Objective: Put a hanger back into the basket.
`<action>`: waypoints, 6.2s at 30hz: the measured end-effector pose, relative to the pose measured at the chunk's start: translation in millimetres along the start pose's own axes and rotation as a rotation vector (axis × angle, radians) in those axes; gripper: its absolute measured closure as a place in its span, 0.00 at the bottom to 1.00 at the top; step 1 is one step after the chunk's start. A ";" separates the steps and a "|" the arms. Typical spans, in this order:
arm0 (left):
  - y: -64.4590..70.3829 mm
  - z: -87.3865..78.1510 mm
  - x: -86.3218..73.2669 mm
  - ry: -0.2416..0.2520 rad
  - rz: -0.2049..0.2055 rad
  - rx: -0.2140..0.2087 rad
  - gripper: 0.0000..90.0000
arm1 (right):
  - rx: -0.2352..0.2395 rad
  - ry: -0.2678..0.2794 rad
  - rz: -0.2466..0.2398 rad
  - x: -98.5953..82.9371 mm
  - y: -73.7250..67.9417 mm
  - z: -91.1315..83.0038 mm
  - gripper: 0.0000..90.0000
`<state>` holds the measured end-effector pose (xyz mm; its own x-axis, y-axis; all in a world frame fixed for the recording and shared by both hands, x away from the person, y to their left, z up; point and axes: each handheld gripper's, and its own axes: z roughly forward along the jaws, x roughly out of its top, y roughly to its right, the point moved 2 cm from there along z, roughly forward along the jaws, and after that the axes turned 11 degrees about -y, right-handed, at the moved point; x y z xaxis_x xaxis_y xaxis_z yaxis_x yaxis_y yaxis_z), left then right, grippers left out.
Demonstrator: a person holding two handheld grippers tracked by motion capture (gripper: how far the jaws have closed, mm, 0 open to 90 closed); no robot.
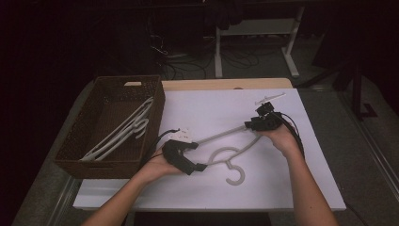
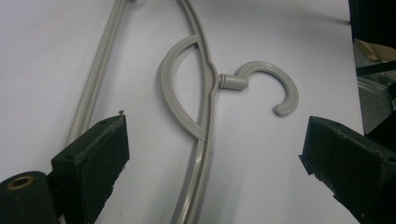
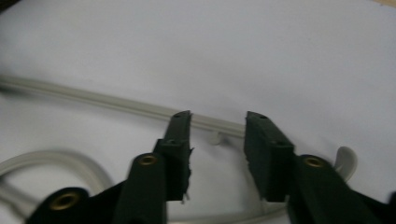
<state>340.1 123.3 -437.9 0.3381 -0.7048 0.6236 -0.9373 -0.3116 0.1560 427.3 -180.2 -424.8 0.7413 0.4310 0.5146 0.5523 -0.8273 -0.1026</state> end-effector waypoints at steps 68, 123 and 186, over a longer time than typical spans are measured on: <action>-9.1 41.5 8.1 -0.222 0.106 0.002 0.91 | -0.036 -0.144 0.005 17.4 15.1 32.3 0.82; -15.5 -103.5 81.7 -0.065 -0.083 0.071 0.91 | 0.032 0.137 -0.114 -120.7 -61.7 -33.5 0.00; -110.2 -225.8 -127.8 -0.181 -0.362 0.280 0.90 | 0.013 0.143 -0.091 -117.2 -53.9 -30.8 0.00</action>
<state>381.2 391.6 -361.8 0.6706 -0.6109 0.4207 -0.7064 -0.6990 0.1110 298.9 -197.2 -453.4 0.6264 0.4478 0.6381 0.6206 -0.7818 -0.0605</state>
